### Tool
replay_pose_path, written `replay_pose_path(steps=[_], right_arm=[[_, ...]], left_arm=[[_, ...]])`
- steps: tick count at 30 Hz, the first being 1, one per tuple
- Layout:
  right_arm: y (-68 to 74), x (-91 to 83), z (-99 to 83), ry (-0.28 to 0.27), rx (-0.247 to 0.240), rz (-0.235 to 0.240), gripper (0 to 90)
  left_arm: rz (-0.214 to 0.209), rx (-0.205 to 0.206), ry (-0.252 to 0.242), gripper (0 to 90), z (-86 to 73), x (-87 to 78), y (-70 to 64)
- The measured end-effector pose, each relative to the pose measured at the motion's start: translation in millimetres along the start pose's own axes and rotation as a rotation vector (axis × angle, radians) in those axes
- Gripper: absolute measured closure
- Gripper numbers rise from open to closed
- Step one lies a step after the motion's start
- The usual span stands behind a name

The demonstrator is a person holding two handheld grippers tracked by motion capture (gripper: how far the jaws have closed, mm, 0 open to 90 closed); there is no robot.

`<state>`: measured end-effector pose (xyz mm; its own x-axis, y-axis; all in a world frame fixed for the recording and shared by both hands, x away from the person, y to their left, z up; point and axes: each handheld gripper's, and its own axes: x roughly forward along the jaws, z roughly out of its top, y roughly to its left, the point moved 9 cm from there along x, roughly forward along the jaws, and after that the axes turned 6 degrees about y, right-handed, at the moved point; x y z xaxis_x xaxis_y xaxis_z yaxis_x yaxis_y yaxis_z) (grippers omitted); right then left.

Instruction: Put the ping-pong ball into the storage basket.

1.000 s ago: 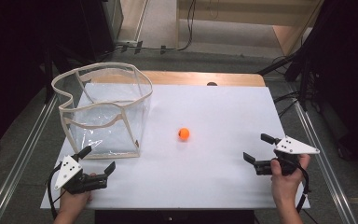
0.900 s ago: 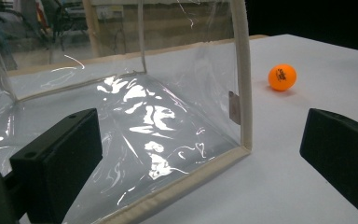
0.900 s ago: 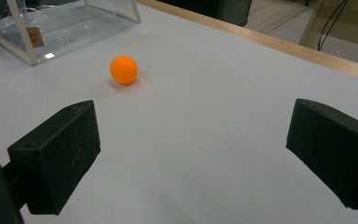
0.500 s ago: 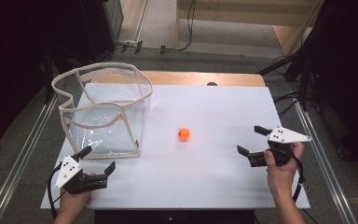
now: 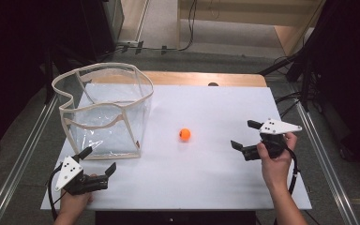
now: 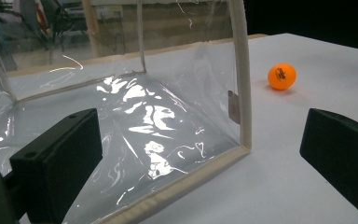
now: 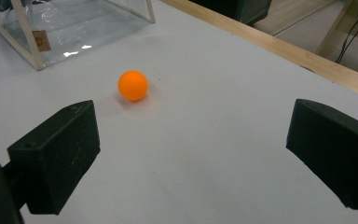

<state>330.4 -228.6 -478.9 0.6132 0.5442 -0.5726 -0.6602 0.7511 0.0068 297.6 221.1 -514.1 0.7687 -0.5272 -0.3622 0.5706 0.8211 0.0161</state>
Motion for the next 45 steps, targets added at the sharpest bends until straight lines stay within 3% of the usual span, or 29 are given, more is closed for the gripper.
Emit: replay_pose_path(steps=[16, 28, 33, 45], right_arm=[[1.9, 16.0, 19.5, 0.039, -0.046, 0.004, 1.2], [5.0, 28.3, 31.7, 0.068, -0.081, 0.045, 1.2], [9.9, 37.3, 35.8, 0.096, -0.095, 0.09, 1.2], [12.0, 48.8, 44.7, 0.132, -0.109, 0.104, 1.2]], left_arm=[[0.0, 0.003, 0.0, 0.0, 0.0, 0.0, 0.0], [-0.001, 0.005, 0.0, 0.0, -0.1, 0.0, -0.2], [-0.001, 0.005, 0.0, 0.0, 0.0, 0.0, -0.2], [-0.002, 0.005, 0.0, 0.0, 0.0, 0.0, -0.3]])
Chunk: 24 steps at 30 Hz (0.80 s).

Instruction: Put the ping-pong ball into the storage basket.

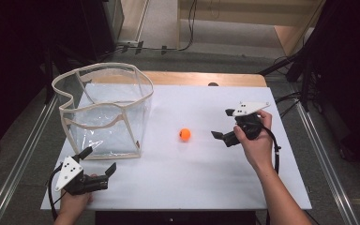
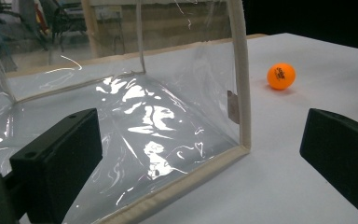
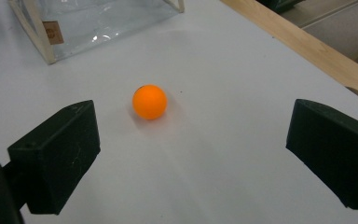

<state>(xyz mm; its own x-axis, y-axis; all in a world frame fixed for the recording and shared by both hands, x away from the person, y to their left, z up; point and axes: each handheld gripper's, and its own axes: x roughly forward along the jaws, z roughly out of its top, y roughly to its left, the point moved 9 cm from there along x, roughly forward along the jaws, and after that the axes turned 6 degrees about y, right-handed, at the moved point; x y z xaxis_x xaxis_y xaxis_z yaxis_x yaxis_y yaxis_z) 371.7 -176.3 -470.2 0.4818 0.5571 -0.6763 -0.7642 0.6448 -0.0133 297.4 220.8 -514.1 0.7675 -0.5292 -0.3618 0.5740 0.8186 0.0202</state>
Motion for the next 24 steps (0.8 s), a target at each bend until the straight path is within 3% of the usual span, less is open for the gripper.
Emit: replay_pose_path(steps=[24], right_arm=[[7.0, 20.4, 22.7, 0.105, -0.048, 0.07, 1.2]], left_arm=[[-0.003, -0.005, -0.002, 0.0, 0.1, -0.2, 0.0]])
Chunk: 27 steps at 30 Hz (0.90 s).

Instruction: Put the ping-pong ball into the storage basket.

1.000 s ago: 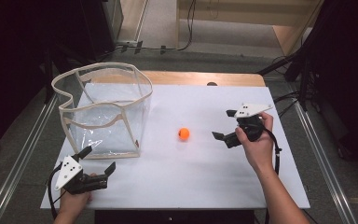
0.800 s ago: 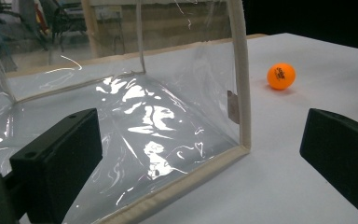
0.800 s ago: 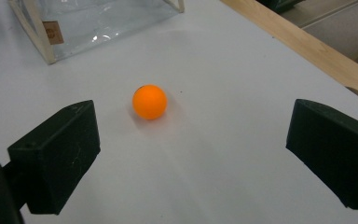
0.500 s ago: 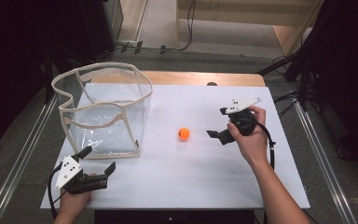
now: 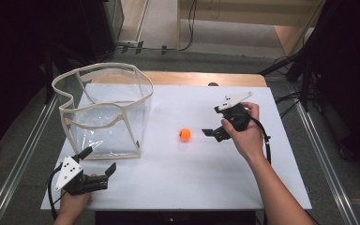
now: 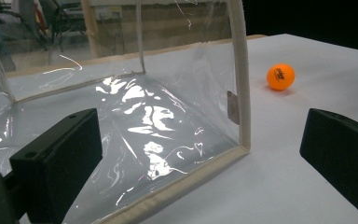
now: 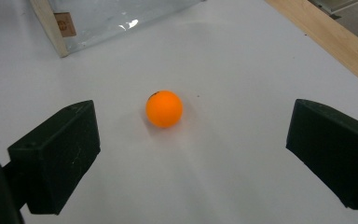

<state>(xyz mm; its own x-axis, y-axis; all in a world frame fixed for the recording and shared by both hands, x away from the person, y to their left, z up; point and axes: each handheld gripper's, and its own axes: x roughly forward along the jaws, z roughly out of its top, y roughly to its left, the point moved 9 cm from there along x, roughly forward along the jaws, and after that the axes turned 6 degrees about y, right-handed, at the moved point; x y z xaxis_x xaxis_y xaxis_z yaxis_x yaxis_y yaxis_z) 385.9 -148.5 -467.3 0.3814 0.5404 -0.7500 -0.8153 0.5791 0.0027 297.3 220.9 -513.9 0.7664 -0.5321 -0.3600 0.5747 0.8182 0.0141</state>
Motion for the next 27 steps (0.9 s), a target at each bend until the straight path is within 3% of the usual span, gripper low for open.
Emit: replay_pose_path(steps=[20, 27], right_arm=[[4.0, 19.7, 9.0, 0.061, -0.007, 0.054, 1.1], [7.2, 26.8, 11.4, 0.096, -0.032, 0.081, 1.1]], left_arm=[[-0.001, 0.002, 0.0, 0.0, 0.0, 0.1, -0.2], [0.0, 0.005, 0.001, 0.0, 0.0, 0.1, -0.1]])
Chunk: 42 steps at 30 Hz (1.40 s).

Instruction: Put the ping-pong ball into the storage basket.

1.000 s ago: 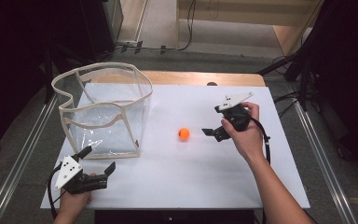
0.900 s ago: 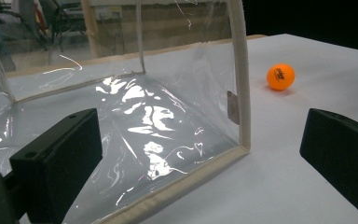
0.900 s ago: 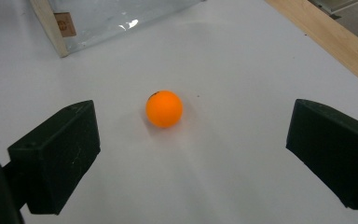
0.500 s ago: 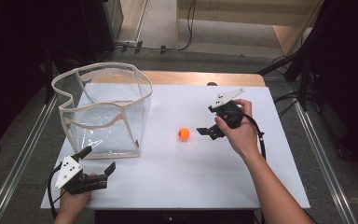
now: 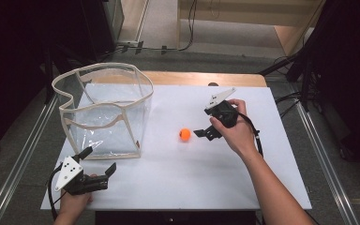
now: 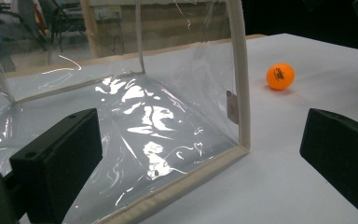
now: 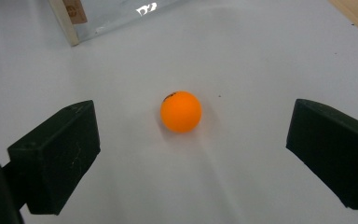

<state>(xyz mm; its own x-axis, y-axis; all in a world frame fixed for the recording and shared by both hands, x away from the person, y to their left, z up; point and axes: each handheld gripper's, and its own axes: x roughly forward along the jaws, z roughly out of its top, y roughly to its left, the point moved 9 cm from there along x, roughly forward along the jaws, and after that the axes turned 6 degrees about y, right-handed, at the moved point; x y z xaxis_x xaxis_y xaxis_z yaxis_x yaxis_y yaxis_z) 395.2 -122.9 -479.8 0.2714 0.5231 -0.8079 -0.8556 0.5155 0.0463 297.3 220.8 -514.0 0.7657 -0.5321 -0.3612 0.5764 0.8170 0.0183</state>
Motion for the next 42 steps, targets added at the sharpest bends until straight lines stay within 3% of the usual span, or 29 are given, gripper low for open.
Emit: replay_pose_path(steps=[9, 21, 35, 42], right_arm=[[0.8, 7.5, 5.3, 0.03, -0.031, -0.001, 1.1], [8.1, 27.1, 10.4, 0.122, -0.084, 0.036, 1.2], [10.3, 52.3, 9.2, 0.225, -0.109, 0.038, 1.3], [8.6, 60.6, 7.6, 0.251, -0.111, 0.037, 4.2]], left_arm=[[-0.001, 0.002, -0.002, 0.0, 0.1, 0.2, -0.2], [-0.004, 0.003, -0.002, 0.0, 0.2, 0.3, -0.4], [-0.005, 0.006, -0.002, 0.0, 0.2, 0.2, -0.6], [-0.007, 0.005, -0.003, 0.0, 0.3, 0.2, -0.9]])
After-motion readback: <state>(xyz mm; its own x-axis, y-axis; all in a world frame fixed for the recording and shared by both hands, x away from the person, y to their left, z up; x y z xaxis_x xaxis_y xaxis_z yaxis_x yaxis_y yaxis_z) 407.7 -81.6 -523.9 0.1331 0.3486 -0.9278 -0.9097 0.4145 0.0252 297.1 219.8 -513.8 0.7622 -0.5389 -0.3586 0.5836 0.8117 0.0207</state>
